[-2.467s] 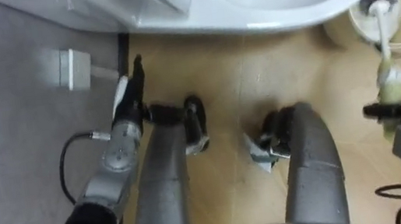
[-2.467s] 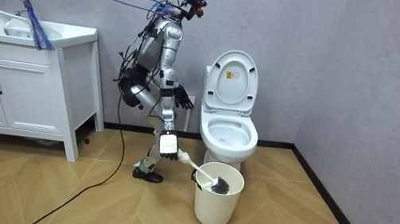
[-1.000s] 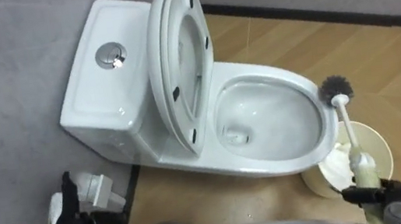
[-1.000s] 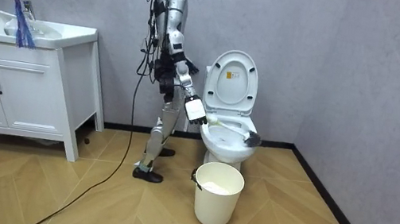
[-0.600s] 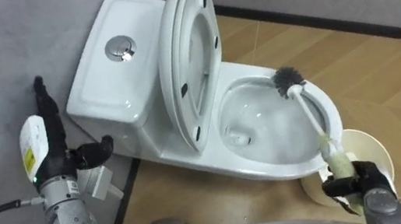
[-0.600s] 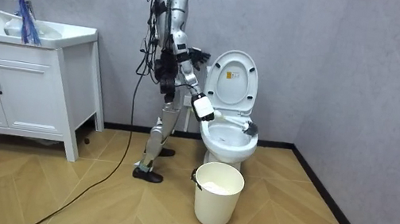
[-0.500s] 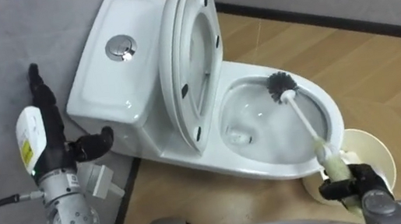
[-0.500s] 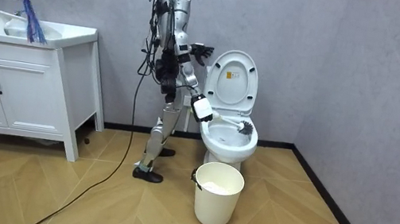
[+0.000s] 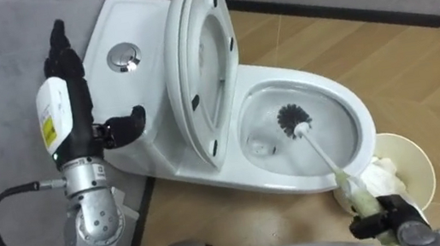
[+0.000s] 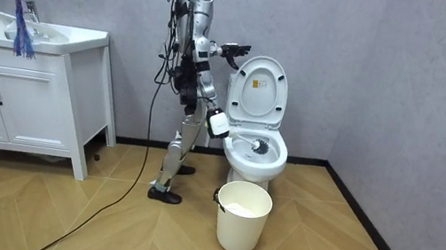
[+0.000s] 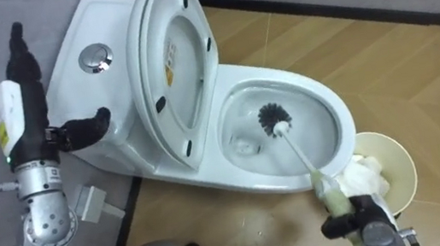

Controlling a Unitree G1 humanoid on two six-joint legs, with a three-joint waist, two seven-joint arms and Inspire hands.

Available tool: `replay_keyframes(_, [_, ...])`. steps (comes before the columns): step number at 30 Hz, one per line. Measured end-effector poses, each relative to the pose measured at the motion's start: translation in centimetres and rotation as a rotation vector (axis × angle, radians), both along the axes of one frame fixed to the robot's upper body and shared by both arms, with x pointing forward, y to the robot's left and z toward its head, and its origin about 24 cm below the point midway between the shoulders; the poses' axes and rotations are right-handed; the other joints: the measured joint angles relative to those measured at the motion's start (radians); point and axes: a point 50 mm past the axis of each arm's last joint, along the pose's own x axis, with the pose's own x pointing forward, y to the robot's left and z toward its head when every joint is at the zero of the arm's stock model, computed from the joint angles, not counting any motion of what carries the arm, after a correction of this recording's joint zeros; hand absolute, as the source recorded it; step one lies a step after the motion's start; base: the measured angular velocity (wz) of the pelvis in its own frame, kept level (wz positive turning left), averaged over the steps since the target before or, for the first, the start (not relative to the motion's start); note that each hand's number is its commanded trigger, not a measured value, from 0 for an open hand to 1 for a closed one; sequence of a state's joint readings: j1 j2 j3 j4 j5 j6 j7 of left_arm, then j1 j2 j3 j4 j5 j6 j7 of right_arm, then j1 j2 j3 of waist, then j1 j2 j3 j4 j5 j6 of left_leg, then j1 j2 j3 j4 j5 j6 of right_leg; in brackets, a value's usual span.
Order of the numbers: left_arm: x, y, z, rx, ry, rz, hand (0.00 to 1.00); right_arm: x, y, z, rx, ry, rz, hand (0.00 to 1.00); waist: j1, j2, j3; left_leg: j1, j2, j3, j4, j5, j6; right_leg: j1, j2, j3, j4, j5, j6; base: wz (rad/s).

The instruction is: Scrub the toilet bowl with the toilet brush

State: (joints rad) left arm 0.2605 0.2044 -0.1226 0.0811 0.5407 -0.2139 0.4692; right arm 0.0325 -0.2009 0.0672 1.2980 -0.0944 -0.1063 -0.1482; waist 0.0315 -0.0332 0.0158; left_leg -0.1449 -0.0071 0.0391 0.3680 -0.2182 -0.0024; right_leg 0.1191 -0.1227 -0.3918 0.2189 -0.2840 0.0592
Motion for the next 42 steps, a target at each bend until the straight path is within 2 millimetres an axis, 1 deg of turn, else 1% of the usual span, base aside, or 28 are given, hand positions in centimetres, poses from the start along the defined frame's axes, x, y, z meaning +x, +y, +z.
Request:
replay_keyframes(7, [0.0,-0.3,-0.3,0.000,0.050,-0.050,0.00,0.4,0.1,0.0,-0.025,0.016,0.092,1.00,0.001,-0.004,-0.0024,0.002,0.002,0.011,-0.004,0.000,0.000,-0.005,-0.001,0.009,0.002,0.000,0.000,-0.04])
replay_keyframes(11, [-0.1,-0.5,-0.6,-0.002,0.092,-0.088,0.00,1.1,0.1,0.2,-0.042,0.018,0.140,1.00,0.002,-0.006,-0.0041,0.008,0.003,0.019,-0.007,0.000,0.000,-0.005,-0.001,0.020,0.002,0.000,0.000,-0.06])
replay_keyframes(14, [-0.4,-0.9,-1.0,-0.006,0.135,-0.121,0.00,1.7,0.0,0.3,-0.055,0.011,0.178,1.00,-0.001,-0.013,-0.0082,0.008,0.006,0.027,-0.008,0.000,0.000,-0.008,-0.001,0.026,0.002,0.001,0.000,-0.06])
replay_keyframes(16, [-0.6,-1.1,-1.6,-0.005,0.177,-0.145,0.00,1.8,0.0,0.4,-0.046,0.019,0.196,1.00,0.001,-0.020,-0.0132,0.008,0.006,0.027,-0.008,0.000,0.000,-0.008,0.000,0.025,0.002,0.001,0.000,0.00])
replay_keyframes(17, [-0.7,-1.2,-1.7,-0.005,0.186,-0.146,0.00,1.9,-0.1,0.4,-0.044,0.020,0.200,1.00,0.001,-0.020,-0.0134,0.007,0.006,0.027,-0.008,0.000,0.000,-0.008,0.000,0.025,0.002,0.001,0.000,0.00])
replay_keyframes(20, [-1.0,-0.9,-2.7,-0.001,0.246,-0.144,0.00,2.2,0.0,0.5,-0.046,0.010,0.204,1.00,-0.001,-0.017,-0.0149,0.005,0.007,0.026,-0.007,0.000,0.000,-0.008,0.001,0.022,0.000,0.004,0.000,0.00])
replay_keyframes(22, [-1.4,-0.6,-3.7,0.018,0.296,-0.132,0.00,2.2,-0.1,0.5,-0.051,0.015,0.216,1.00,-0.001,-0.010,-0.0175,-0.004,0.007,0.025,-0.004,0.000,0.000,-0.016,0.001,0.023,0.001,0.005,-0.001,0.00])
replay_keyframes(24, [-1.6,-0.4,-4.2,0.030,0.329,-0.120,0.00,2.2,-0.3,0.6,-0.055,0.023,0.223,1.00,-0.002,-0.005,-0.0174,-0.009,0.007,0.024,-0.004,0.000,0.000,-0.021,0.001,0.021,0.002,0.005,-0.001,0.03])
replay_keyframes(26, [-1.7,-0.3,-4.4,0.034,0.342,-0.115,0.00,2.2,-0.4,0.6,-0.059,0.028,0.225,1.00,0.000,0.002,-0.0191,-0.022,0.007,0.019,-0.002,0.000,0.000,-0.031,0.001,0.018,0.005,0.005,-0.001,0.05])
replay_keyframes(27, [-1.7,-0.2,-4.5,0.034,0.348,-0.116,0.00,2.4,-0.4,0.6,-0.062,0.030,0.227,1.00,0.003,0.006,-0.0176,-0.027,0.007,0.018,-0.002,0.002,0.001,-0.039,0.000,0.017,0.013,0.005,-0.001,0.00])
replay_keyframes(28, [-1.7,-0.2,-4.7,0.034,0.355,-0.118,0.00,3.0,-0.4,0.7,-0.067,0.027,0.238,1.00,0.002,0.011,-0.0180,-0.037,0.007,0.017,-0.002,0.006,0.003,-0.057,-0.003,0.018,0.026,0.005,-0.001,0.00])
replay_keyframes(29, [-1.6,-0.3,-4.8,0.035,0.358,-0.122,0.00,3.3,-0.5,0.8,-0.072,0.022,0.247,1.00,0.002,0.013,-0.0166,-0.040,0.007,0.016,-0.004,0.008,0.003,-0.064,-0.004,0.019,0.031,0.005,-0.001,-0.03])
replay_keyframes(30, [-1.3,-0.4,-5.0,0.035,0.360,-0.133,0.00,4.1,-0.6,1.1,-0.085,0.010,0.266,1.00,0.003,0.013,-0.0069,-0.043,0.004,0.014,-0.008,0.015,0.005,-0.072,-0.008,0.020,0.038,0.005,-0.001,0.00])
replay_keyframes(32, [-1.0,-0.6,-5.3,0.034,0.357,-0.149,0.00,4.9,-1.3,1.5,-0.115,-0.003,0.286,1.00,0.006,0.024,-0.0079,-0.063,0.000,0.014,-0.004,0.020,0.010,-0.092,-0.012,0.018,0.044,0.004,-0.001,0.03])
replay_keyframes(33, [-0.8,-0.8,-5.4,0.032,0.353,-0.162,0.00,5.6,-1.8,2.0,-0.140,-0.015,0.298,1.00,0.009,0.035,-0.0081,-0.081,-0.001,0.013,0.002,0.022,0.013,-0.113,-0.016,0.017,0.060,0.004,-0.001,0.03])
replay_keyframes(34, [-0.4,-0.9,-5.2,0.034,0.340,-0.171,0.00,6.4,-2.3,2.4,-0.170,-0.030,0.314,1.00,0.017,0.042,-0.0071,-0.104,0.000,0.014,0.011,0.024,0.016,-0.140,-0.019,0.018,0.078,0.004,-0.001,0.00])
replay_keyframes(36, [0.2,-1.3,-5.1,0.036,0.323,-0.191,0.00,7.2,-2.7,2.8,-0.224,-0.037,0.348,1.00,0.036,0.040,-0.0051,-0.133,-0.001,0.015,0.013,0.035,0.020,-0.178,-0.025,0.020,0.101,0.004,-0.001,0.00])
replay_keyframes(38, [1.0,-1.7,-4.8,0.039,0.293,-0.208,0.00,7.9,-3.2,3.2,-0.278,-0.033,0.396,1.00,0.051,0.041,-0.0003,-0.162,-0.003,0.014,0.019,0.042,0.024,-0.217,-0.033,0.020,0.133,0.004,-0.001,0.00])
replay_keyframes(39, [1.5,-2.1,-4.5,0.043,0.274,-0.223,0.00,8.5,-3.6,3.6,-0.319,-0.027,0.435,1.00,0.061,0.048,0.0046,-0.192,-0.002,0.011,0.038,0.043,0.026,-0.245,-0.035,0.020,0.152,0.003,-0.001,0.00])
replay_keyframes(40, [2.2,-2.4,-4.1,0.058,0.251,-0.241,0.00,9.3,-4.0,4.2,-0.368,-0.029,0.481,1.00,0.071,0.051,0.0057,-0.230,-0.003,0.013,0.051,0.047,0.032,-0.285,-0.044,0.020,0.183,-0.001,-0.002,0.00])
replay_keyframes(41, [2.6,-2.6,-3.8,0.071,0.238,-0.252,0.00,9.6,-4.2,4.4,-0.390,-0.029,0.500,1.00,0.077,0.052,0.0060,-0.250,-0.005,0.014,0.058,0.050,0.035,-0.310,-0.050,0.021,0.202,-0.005,-0.004,0.00])
replay_keyframes(42, [3.3,-3.0,-3.3,0.092,0.208,-0.271,0.00,10.4,-4.7,5.0,-0.431,-0.036,0.531,1.00,0.092,0.053,0.0086,-0.292,-0.006,0.015,0.079,0.053,0.040,-0.360,-0.060,0.025,0.241,-0.011,-0.007,-0.05])
